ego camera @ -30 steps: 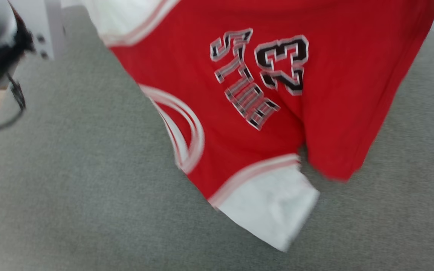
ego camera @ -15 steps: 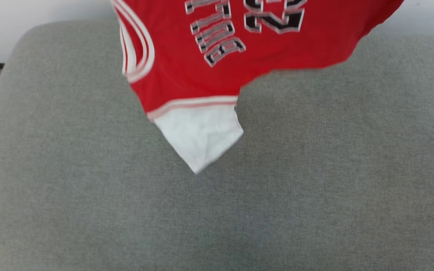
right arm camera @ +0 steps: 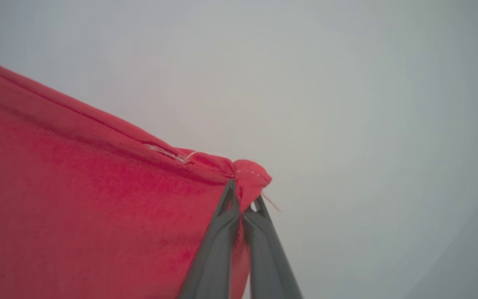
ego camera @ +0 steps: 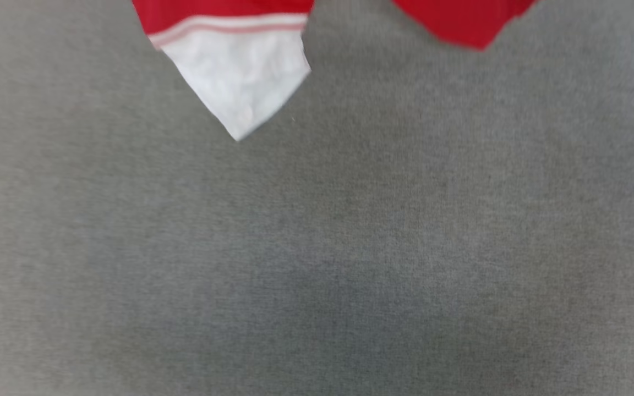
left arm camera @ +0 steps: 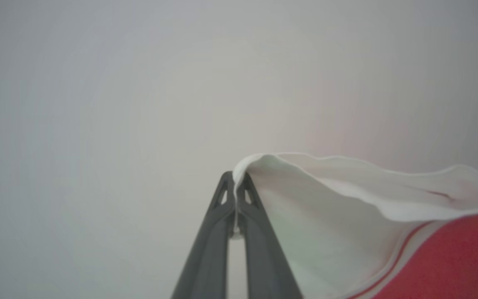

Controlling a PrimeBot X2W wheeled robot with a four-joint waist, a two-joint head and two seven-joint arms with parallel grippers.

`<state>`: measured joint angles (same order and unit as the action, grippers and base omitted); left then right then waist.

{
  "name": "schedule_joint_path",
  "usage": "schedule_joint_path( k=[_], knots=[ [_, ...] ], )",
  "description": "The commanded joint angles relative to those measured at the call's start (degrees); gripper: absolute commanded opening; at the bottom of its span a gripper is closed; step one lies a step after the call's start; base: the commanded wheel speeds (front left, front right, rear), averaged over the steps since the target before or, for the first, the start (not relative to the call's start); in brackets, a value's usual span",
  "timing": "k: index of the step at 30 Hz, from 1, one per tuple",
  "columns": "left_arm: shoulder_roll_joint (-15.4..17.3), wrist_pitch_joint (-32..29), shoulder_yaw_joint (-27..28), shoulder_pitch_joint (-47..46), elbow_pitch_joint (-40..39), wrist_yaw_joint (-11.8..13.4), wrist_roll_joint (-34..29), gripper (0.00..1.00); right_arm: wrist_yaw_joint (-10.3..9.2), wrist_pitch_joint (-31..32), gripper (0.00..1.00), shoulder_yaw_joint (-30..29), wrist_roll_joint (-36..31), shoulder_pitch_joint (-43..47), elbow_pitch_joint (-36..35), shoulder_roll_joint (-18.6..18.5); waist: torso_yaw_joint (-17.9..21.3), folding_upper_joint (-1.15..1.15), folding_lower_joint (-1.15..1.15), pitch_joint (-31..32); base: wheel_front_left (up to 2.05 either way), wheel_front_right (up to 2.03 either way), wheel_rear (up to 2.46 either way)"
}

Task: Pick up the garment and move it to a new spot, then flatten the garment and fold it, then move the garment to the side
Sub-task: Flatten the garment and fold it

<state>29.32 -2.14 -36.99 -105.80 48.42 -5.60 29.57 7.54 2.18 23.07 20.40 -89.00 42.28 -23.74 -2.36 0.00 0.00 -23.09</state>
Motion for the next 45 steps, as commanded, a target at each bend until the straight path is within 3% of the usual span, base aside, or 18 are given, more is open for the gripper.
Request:
schedule_joint_path(
  k=[1,8,12,18,25,29,35,38,45],
  knots=[
    [-0.48,1.62,-0.08,-2.29,1.63,0.73,-1.05,0.0,-0.11,-2.22,0.0,-0.95,-1.62,-1.42,1.1,0.48,1.72,0.0,0.0,-5.25,0.0,0.0,0.0],
    [-3.09,13.69,0.61,-10.28,7.72,4.31,-3.86,0.0,-0.11,-14.57,0.0,-5.83,-12.9,-6.04,5.61,2.38,1.82,0.0,0.0,-10.51,0.0,0.0,0.0],
    [-4.62,16.89,0.92,-10.24,7.96,3.51,-3.92,0.0,-0.11,-16.66,0.0,-6.95,-17.59,-5.14,7.37,3.51,0.9,0.0,0.0,-11.4,0.0,0.0,0.0],
    [-5.27,17.29,0.09,-4.5,8.58,0.06,-2.53,0.0,-0.11,-17.08,0.0,-4.67,-17.25,-1.21,10.18,3.88,-0.19,0.0,0.0,-9.65,0.0,0.0,0.0],
    [-5.4,11.56,-5.11,10.16,6.92,-1.94,2.54,0.0,-0.11,-15.62,0.0,3.17,-9.49,8.22,11.04,2.18,-1.25,0.0,0.0,-4.88,0.0,0.0,0.0],
    [-2.43,4.72,-8.89,20.16,0.53,-1.86,8.19,0.0,-0.11,-12.96,0.0,8.0,-2.14,15.22,7.95,0.1,-1.71,0.0,0.0,-1.95,0.0,0.0,0.0],
    [5.04,-6.03,-12.46,35.68,-13.25,-1.81,15.56,0.0,-0.11,-7.53,0.0,12.71,8.66,27.61,-1.57,-5.34,-1.92,0.0,0.0,2.15,0.0,0.0,0.0],
    [9.02,-10.39,-12.72,43.99,-21.55,0.79,19.07,0.0,-0.11,-4.55,0.0,12.88,13.01,33.9,-6.63,-8.25,-1.97,0.0,0.0,3.88,0.0,0.0,0.0],
    [18.69,-16.93,-13.52,63.21,-42.64,11.58,26.17,0.0,-0.11,1.57,0.0,10.11,18.82,49.23,-17.68,-12.95,-1.82,0.0,0.0,7.36,0.0,0.0,0.0]
  ],
)
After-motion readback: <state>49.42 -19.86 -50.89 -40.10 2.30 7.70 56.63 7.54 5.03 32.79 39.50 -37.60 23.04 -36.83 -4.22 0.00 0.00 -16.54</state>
